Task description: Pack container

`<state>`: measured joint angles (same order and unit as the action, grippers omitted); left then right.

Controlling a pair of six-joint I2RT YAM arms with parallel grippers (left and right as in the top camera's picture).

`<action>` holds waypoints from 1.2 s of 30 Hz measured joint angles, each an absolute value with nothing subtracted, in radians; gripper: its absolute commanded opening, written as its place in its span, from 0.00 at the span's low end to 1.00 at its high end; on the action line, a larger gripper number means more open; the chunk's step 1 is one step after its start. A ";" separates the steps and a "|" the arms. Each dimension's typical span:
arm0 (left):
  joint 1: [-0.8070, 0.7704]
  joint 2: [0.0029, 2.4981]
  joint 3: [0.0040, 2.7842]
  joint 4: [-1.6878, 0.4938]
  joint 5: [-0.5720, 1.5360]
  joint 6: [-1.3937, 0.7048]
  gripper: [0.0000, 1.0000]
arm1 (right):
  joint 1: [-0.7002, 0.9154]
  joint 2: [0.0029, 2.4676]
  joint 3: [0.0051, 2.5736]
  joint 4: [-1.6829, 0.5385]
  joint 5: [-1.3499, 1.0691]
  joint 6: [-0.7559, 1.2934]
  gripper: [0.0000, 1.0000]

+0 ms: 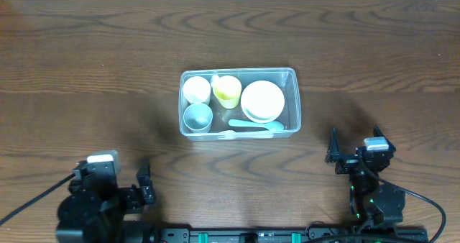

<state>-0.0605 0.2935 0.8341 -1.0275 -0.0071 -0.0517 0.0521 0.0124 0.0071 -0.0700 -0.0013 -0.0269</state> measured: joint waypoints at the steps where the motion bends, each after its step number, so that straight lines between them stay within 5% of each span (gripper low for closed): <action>1: -0.058 0.270 0.792 -1.004 -0.007 -0.052 0.98 | 0.052 0.012 0.007 -0.070 -0.001 -0.027 0.99; 11: -0.028 0.057 0.415 -0.691 0.001 -0.052 0.98 | 0.052 0.012 0.007 -0.070 -0.002 -0.027 0.99; 24: -0.028 0.010 0.054 0.028 0.005 -0.052 0.98 | 0.052 0.012 0.007 -0.070 -0.002 -0.027 0.99; 36: -0.028 0.010 0.016 -0.022 0.023 -0.052 0.98 | 0.052 0.012 0.007 -0.070 -0.002 -0.027 0.99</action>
